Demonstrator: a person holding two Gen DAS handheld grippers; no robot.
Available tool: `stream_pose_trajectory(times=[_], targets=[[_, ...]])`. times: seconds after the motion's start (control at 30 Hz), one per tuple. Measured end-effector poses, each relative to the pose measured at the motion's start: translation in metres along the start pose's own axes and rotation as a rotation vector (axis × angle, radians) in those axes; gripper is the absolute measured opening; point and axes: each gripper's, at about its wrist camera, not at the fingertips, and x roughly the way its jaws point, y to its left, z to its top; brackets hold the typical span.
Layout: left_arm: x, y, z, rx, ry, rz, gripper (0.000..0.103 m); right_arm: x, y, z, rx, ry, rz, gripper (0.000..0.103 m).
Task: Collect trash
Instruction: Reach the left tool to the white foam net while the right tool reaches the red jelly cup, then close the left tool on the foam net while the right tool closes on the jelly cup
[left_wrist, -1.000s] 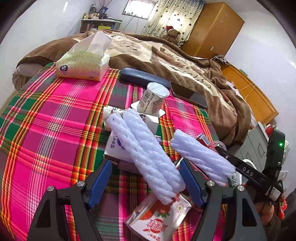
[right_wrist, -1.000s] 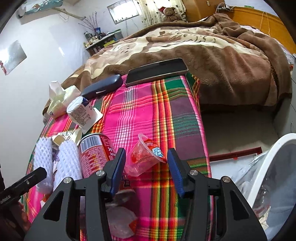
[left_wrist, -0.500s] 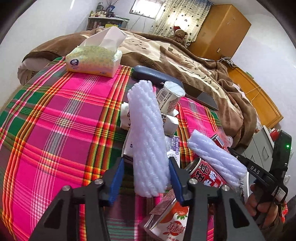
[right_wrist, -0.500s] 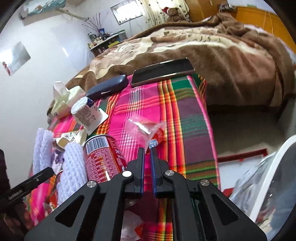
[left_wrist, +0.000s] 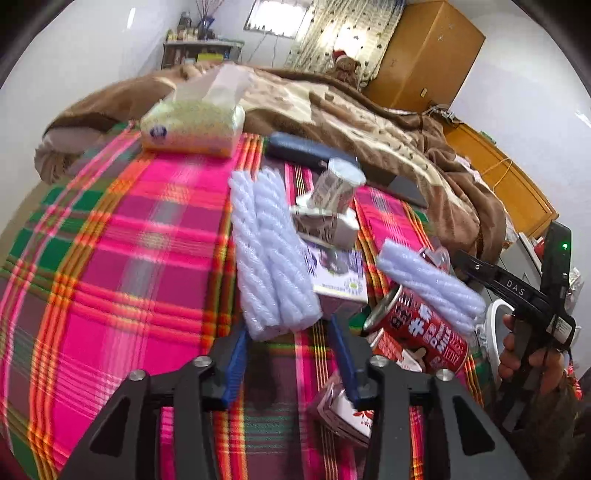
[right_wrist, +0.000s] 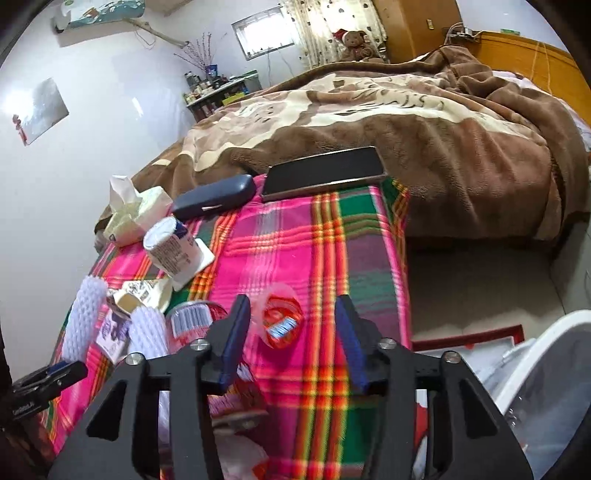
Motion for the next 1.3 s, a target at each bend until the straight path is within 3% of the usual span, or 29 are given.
stream_pose_trajectory(times=[0.03,0.07,0.4,0.63,0.73,0.8,1.03,1.13,1.3], targets=[[-0.001,-0.001,0.002,0.008,-0.008,0.011,0.061,0.003,0.001,0.001,-0.009,0.011,0.003,0.049],[0.000,0.000,0.004,0.008,-0.011,0.020,0.064,0.008,0.003,0.002,-0.015,0.021,0.004,0.050],[0.022,0.028,0.018,-0.066,0.007,0.076,0.065,0.033,0.000,0.002,0.000,0.111,0.082,0.050],[0.038,0.041,0.025,-0.087,0.031,0.121,0.068,0.034,0.002,0.000,0.011,0.117,0.114,0.050],[0.045,0.040,0.027,-0.071,0.046,0.137,0.068,0.030,0.002,-0.001,0.010,0.119,0.114,0.047],[0.050,0.038,0.028,-0.044,0.061,0.158,0.068,0.025,0.000,-0.001,0.015,0.102,0.120,0.040],[0.058,0.027,0.026,0.047,0.051,0.228,0.068,0.017,-0.001,-0.007,0.015,0.091,0.127,0.038],[0.060,0.020,0.021,0.119,0.041,0.283,0.064,0.008,-0.004,-0.011,0.012,0.065,0.097,0.037],[0.054,0.026,0.021,0.094,0.031,0.284,0.043,-0.003,-0.011,-0.016,0.029,0.044,0.081,0.036]])
